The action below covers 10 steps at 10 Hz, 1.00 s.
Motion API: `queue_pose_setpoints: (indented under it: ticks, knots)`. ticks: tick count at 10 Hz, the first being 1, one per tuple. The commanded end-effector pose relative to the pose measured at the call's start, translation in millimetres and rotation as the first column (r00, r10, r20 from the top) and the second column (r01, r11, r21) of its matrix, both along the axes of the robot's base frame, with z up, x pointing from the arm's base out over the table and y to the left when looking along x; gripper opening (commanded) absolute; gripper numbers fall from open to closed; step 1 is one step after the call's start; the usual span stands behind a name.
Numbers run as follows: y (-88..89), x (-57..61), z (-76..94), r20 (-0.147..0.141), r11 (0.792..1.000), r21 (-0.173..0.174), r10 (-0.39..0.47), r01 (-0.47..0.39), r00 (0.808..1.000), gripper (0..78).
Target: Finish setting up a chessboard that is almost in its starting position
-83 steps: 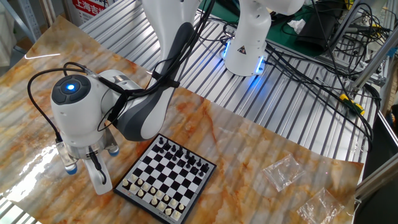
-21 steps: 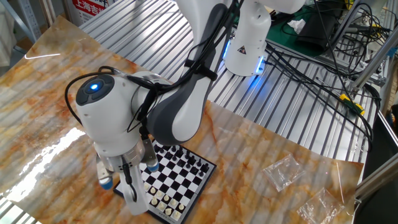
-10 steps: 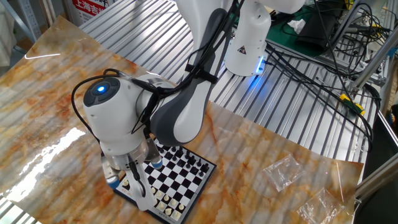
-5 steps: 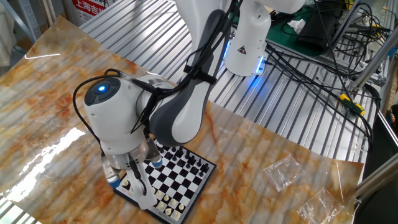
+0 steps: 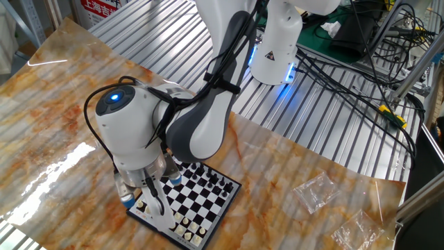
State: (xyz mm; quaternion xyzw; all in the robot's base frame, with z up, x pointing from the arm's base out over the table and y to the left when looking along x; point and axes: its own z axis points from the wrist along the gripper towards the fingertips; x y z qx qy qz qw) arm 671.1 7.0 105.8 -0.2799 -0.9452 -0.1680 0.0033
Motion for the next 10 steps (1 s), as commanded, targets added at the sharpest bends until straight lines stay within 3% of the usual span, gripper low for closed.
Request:
queue_pose_setpoints:
  ticks: [1, 8, 10]
  knots:
    - [-0.6, 0.2, 0.8, 0.009, 1.0, 0.015, -0.003, 0.002, 1.0, 1.3]
    - [-1.0, 1.0, -3.7, 0.02, 1.0, 0.017, 0.014, -0.014, 1.0, 1.3]
    - [-0.2, 1.0, -5.9, 0.021, 0.999, 0.041, 0.008, -0.009, 1.0, 1.3]
